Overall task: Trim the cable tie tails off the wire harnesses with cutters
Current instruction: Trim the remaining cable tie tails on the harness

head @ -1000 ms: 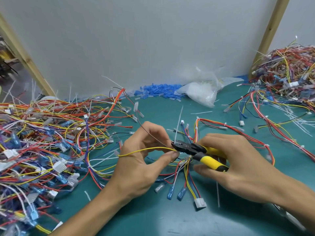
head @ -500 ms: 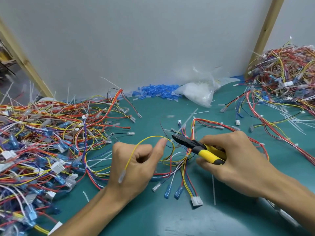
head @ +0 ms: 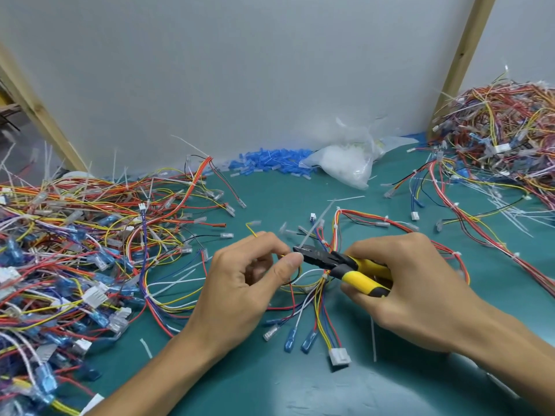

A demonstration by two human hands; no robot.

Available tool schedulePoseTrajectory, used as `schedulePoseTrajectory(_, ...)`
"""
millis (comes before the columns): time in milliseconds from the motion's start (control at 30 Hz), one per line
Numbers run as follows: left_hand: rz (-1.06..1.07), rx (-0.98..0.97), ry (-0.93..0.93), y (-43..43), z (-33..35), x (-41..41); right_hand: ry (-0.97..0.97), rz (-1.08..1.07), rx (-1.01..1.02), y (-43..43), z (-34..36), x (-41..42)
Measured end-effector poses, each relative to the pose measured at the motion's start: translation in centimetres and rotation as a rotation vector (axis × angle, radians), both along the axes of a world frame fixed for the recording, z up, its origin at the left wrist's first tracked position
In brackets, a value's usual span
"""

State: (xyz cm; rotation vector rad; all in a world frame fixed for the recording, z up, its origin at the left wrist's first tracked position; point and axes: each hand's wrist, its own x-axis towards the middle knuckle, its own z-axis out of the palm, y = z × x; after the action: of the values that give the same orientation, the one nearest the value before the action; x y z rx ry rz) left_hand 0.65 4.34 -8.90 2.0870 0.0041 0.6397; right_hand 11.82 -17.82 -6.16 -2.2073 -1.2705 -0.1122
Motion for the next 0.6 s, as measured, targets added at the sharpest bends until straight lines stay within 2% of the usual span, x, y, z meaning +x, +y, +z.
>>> schedulePoseTrajectory(133,-0.033,-0.137,0.068,-0.01,0.28,0.11,-0.027,-0.025,0.010,0.06,-0.30,0.09)
schedulePoseTrajectory(333,-0.081,-0.164,0.074,-0.30,0.69,-0.10,-0.062,-0.030,0.048,0.07,-0.39,0.04)
schedulePoseTrajectory(467,-0.080,-0.141,0.062,-0.03,0.53,0.05,-0.033,-0.008,0.065,0.37,-0.84,0.05)
schedulePoseTrajectory(600,-0.051,-0.036,-0.045,-0.06,0.34,-0.04,-0.027,-0.002,0.105,0.42,-1.04,0.03)
